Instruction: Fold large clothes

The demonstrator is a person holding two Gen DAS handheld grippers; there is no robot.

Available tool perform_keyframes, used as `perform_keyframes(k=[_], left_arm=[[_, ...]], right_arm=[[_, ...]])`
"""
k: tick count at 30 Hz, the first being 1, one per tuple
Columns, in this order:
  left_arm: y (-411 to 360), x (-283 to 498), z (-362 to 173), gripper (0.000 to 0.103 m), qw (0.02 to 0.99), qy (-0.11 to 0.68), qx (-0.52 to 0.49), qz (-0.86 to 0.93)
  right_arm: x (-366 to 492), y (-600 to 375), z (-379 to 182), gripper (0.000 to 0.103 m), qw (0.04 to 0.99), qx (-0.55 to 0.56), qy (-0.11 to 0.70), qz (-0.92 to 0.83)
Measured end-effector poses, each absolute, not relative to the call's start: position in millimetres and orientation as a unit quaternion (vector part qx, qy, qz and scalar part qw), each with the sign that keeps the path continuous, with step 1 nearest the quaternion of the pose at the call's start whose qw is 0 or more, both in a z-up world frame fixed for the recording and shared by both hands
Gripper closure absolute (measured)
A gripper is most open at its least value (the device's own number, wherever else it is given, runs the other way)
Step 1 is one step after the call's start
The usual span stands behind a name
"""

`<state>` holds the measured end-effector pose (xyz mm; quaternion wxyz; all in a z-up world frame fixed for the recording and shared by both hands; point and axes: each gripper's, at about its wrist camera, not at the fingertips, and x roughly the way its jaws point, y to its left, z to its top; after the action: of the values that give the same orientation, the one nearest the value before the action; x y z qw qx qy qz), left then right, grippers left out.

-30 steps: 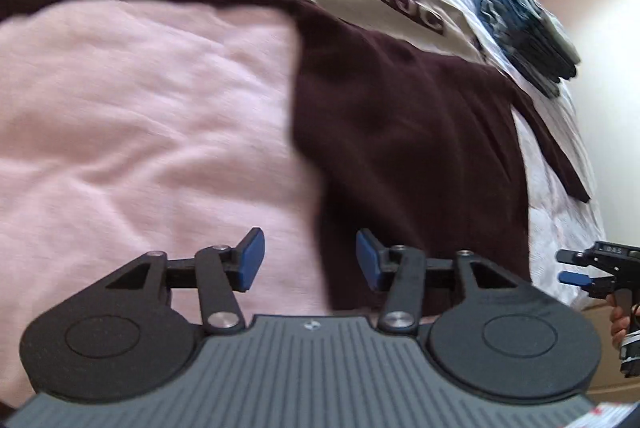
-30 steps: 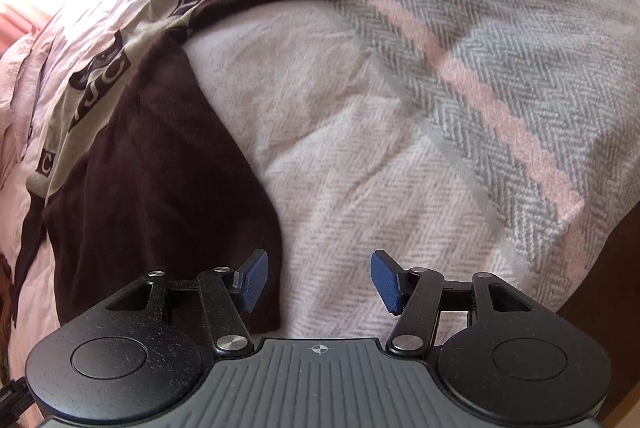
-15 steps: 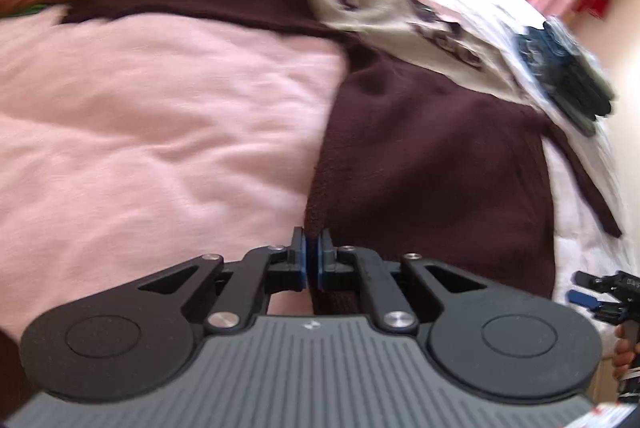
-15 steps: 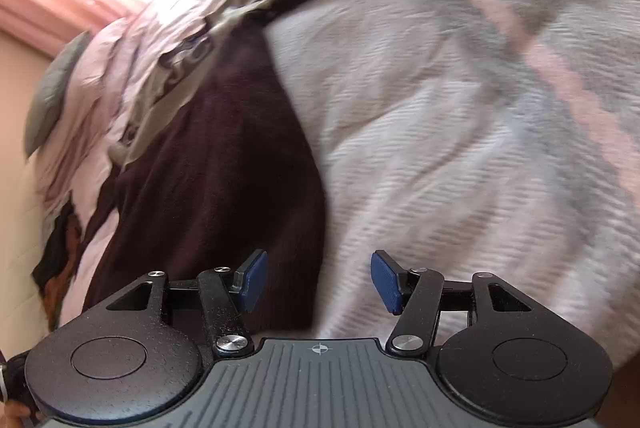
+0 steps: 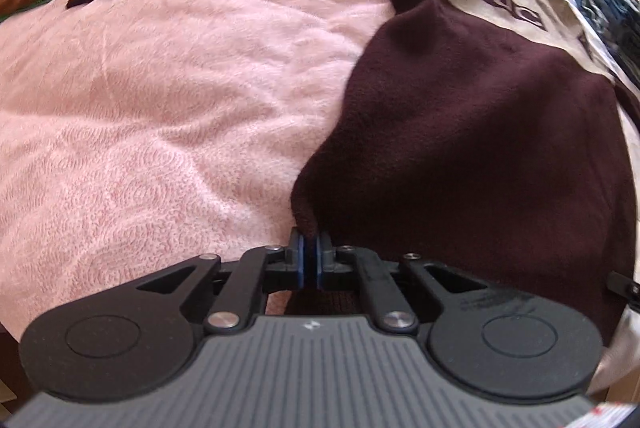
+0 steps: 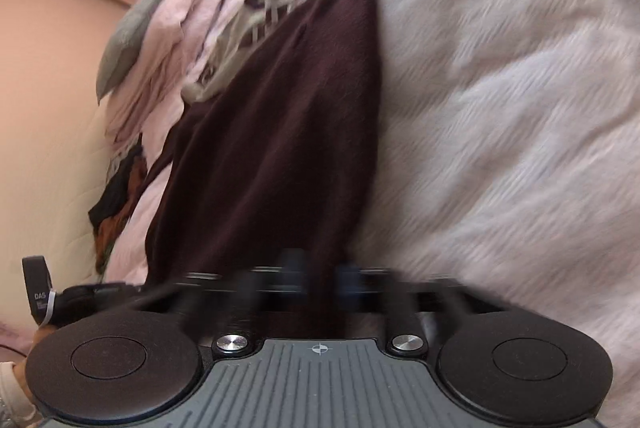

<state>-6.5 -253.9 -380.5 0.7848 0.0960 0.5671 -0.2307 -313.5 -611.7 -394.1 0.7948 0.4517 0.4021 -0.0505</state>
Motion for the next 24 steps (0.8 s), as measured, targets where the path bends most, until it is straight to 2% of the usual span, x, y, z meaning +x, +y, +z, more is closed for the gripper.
perform_keyframes(k=[4, 7, 10, 13, 16, 18, 20, 24], left_arm=[[-245, -24, -348, 0.100, 0.774, 0.570, 0.064, -0.268], [-252, -51, -345, 0.099, 0.758, 0.577, 0.061, -0.299], [-265, -70, -371, 0.098, 0.752, 0.586, 0.084, -0.291], [-270, -76, -387, 0.095, 0.747, 0.594, 0.104, -0.278], [-258, -69, -374, 0.073, 0.744, 0.596, 0.105, -0.284], [-242, -56, -366, 0.073, 0.756, 0.587, 0.105, -0.272], [-228, -34, -359, 0.071, 0.779, 0.569, 0.097, -0.244], [-210, 45, -355, 0.071, 0.830, 0.531, 0.024, -0.168]], right_arm=[[-343, -642, -349, 0.102, 0.795, 0.454, 0.397, -0.059], [-363, -665, -330, 0.102, 0.793, 0.440, 0.414, -0.083], [-357, -665, -346, 0.102, 0.778, 0.432, 0.441, -0.114], [-335, -647, -371, 0.099, 0.741, 0.376, 0.539, -0.139], [-332, -633, -361, 0.084, 0.752, 0.341, 0.548, -0.133], [-333, -635, -353, 0.067, 0.748, 0.346, 0.548, -0.145], [-333, -642, -345, 0.063, 0.748, 0.353, 0.534, -0.175], [-328, -667, -337, 0.062, 0.742, 0.378, 0.484, -0.268]])
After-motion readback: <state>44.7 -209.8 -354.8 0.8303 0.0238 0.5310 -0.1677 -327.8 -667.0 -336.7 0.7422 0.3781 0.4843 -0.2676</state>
